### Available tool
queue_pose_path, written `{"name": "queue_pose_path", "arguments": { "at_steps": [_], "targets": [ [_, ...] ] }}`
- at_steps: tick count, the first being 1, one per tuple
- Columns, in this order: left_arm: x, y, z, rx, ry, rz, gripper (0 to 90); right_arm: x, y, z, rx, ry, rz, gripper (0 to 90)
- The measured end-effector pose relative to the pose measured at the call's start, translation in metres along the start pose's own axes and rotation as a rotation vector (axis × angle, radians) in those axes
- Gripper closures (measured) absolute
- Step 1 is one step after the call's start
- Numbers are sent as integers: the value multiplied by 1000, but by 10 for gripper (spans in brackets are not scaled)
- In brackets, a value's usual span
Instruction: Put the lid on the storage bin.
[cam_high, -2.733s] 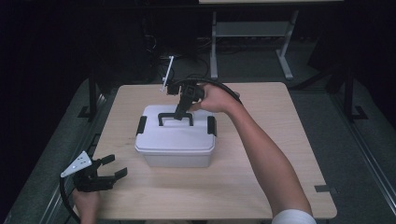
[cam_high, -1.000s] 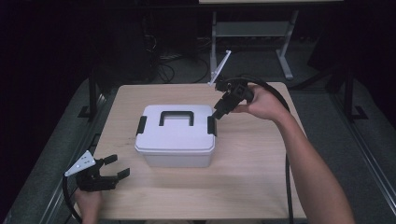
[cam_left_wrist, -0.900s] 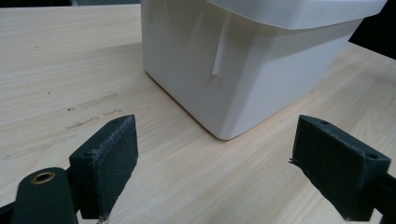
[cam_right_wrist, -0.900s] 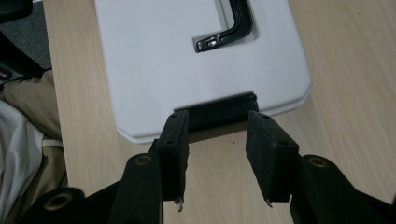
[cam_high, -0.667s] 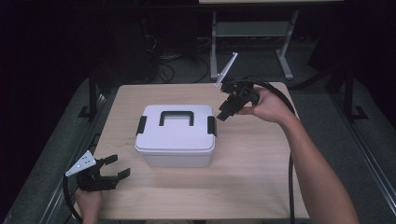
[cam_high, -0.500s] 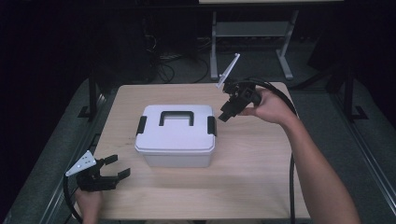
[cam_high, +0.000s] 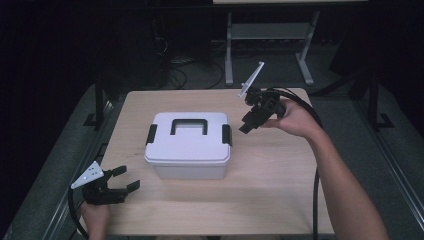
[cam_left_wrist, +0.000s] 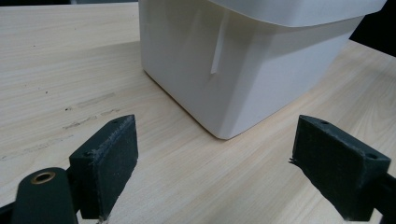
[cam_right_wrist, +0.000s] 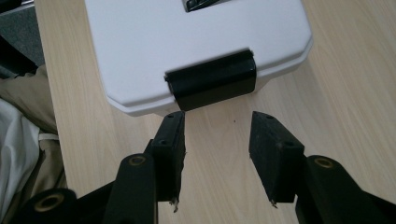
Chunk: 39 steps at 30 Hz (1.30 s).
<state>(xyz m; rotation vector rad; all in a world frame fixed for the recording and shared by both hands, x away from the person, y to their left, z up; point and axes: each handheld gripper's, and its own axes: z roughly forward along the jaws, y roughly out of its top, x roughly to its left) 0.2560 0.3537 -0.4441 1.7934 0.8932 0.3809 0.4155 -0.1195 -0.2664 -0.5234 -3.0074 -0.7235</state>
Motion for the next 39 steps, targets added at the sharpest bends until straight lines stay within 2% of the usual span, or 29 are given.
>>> {"name": "queue_pose_path", "arguments": {
  "at_steps": [14,39],
  "targets": [
    [-1,0,1,5,1,1,134,-1,-24,-3,-15,-8,37,540],
    [-2,0,1,11,2,4,134,-5,-61,8,-21,2,88,516]
  ]
}}
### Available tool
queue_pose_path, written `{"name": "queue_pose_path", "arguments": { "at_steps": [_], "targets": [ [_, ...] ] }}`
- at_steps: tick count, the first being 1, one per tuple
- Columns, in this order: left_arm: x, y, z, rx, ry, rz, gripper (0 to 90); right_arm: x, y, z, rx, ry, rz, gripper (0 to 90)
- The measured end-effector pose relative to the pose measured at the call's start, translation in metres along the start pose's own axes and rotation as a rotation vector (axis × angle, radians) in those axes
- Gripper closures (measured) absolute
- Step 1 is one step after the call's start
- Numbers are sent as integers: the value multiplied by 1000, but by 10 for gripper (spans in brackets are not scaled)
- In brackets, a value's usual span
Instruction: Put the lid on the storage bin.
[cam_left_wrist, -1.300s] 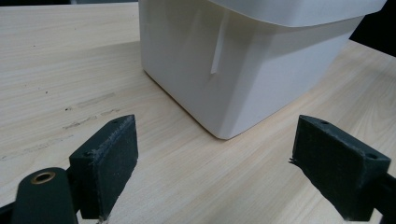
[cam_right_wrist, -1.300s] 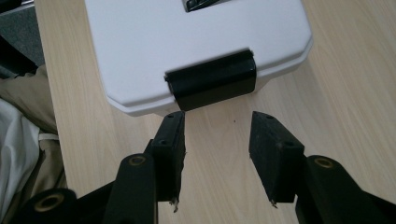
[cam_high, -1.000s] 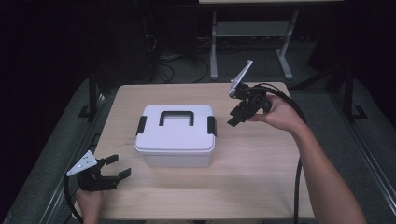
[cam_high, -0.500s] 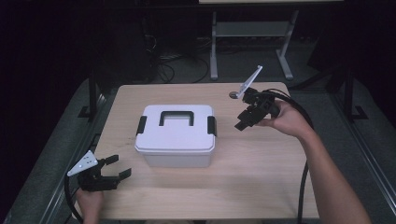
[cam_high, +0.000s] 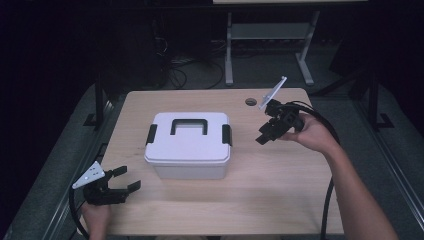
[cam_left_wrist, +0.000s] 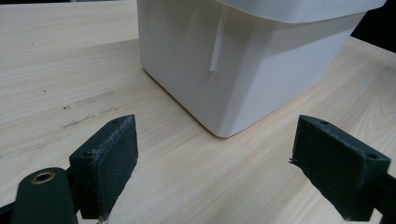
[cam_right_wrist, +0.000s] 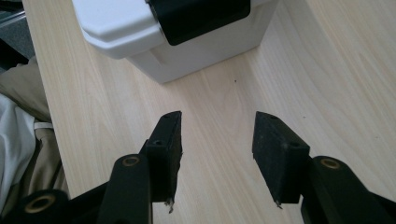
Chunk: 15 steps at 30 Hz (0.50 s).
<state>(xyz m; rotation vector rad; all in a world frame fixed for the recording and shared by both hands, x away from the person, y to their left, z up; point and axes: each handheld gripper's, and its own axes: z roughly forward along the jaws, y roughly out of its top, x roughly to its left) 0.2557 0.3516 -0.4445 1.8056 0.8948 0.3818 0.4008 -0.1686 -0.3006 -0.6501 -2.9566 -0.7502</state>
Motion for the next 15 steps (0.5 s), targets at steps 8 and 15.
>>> {"name": "queue_pose_path", "arguments": {
  "at_steps": [8,15],
  "targets": [
    [0,0,0,0,-1,0,134,-1,-11,5,-3,3,17,506],
    [0,0,1,4,-2,1,134,-3,-21,10,-1,8,33,493]
  ]
}}
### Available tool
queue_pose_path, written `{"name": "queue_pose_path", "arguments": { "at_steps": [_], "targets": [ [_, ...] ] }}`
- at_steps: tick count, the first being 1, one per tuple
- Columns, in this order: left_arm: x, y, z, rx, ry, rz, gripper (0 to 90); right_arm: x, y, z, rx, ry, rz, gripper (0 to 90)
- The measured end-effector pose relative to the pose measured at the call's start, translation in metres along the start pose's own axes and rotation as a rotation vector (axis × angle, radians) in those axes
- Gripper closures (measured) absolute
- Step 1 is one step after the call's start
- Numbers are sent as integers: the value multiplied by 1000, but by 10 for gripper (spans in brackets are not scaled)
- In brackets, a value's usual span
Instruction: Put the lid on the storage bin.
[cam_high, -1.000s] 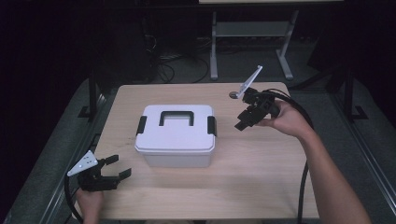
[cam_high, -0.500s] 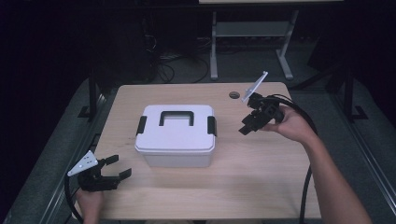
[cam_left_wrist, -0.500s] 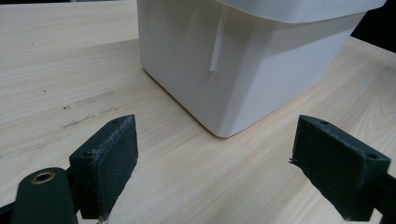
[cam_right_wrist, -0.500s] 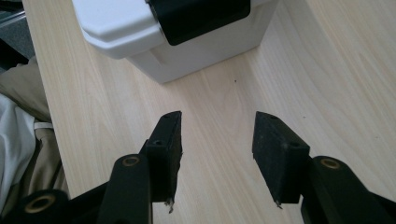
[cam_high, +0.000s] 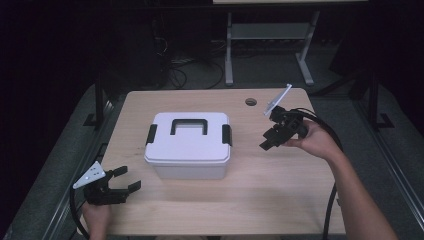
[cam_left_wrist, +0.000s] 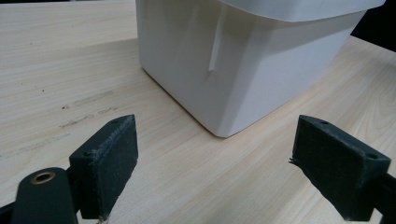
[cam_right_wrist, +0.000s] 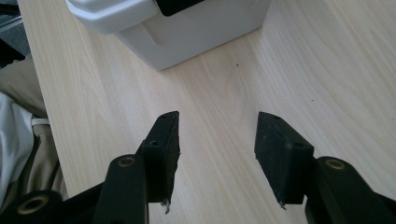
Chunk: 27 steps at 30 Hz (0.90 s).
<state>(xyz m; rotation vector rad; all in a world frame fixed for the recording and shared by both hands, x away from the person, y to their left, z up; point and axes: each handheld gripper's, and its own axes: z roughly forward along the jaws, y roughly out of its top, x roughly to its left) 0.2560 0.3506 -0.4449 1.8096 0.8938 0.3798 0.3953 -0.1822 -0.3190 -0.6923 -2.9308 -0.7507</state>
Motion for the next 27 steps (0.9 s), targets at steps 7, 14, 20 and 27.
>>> {"name": "queue_pose_path", "arguments": {
  "at_steps": [7,14,20,27],
  "targets": [
    [0,0,1,3,0,1,134,0,-8,5,-4,2,3,477],
    [-1,1,2,5,-1,3,134,1,-18,8,-18,4,19,467],
    [-2,0,3,10,-2,5,134,0,-29,14,-18,10,30,465],
    [-2,1,3,12,0,6,134,1,-37,20,-20,15,38,457]
  ]
}}
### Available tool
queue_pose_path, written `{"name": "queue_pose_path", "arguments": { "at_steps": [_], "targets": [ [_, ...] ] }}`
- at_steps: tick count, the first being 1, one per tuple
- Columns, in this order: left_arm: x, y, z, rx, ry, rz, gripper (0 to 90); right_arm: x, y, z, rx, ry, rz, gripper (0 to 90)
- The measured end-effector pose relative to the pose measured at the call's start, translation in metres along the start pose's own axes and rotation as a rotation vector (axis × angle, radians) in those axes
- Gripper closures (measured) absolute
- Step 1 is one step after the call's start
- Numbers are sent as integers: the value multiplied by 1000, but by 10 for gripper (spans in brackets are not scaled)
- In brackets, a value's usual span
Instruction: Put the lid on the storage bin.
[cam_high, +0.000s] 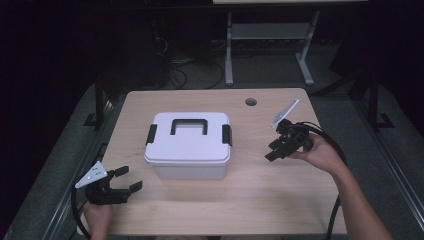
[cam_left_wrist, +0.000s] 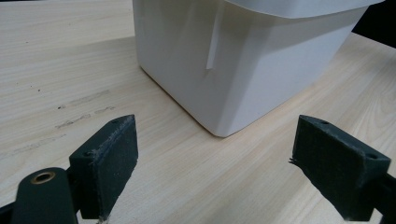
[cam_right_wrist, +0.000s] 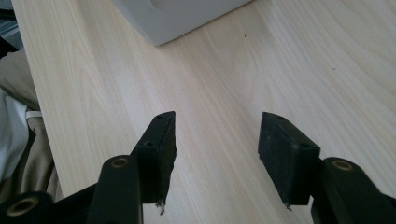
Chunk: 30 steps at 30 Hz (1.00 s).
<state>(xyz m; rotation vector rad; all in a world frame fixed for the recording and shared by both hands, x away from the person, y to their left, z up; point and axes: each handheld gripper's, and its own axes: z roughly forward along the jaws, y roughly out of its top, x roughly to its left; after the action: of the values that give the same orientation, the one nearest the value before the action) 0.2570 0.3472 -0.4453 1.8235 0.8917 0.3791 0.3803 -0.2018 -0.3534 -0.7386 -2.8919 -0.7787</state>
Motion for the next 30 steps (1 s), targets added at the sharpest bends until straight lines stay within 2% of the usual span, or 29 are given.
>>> {"name": "queue_pose_path", "arguments": {
  "at_steps": [30],
  "targets": [
    [-1,1,2,3,0,3,134,6,-38,20,6,17,38,441]
  ]
}}
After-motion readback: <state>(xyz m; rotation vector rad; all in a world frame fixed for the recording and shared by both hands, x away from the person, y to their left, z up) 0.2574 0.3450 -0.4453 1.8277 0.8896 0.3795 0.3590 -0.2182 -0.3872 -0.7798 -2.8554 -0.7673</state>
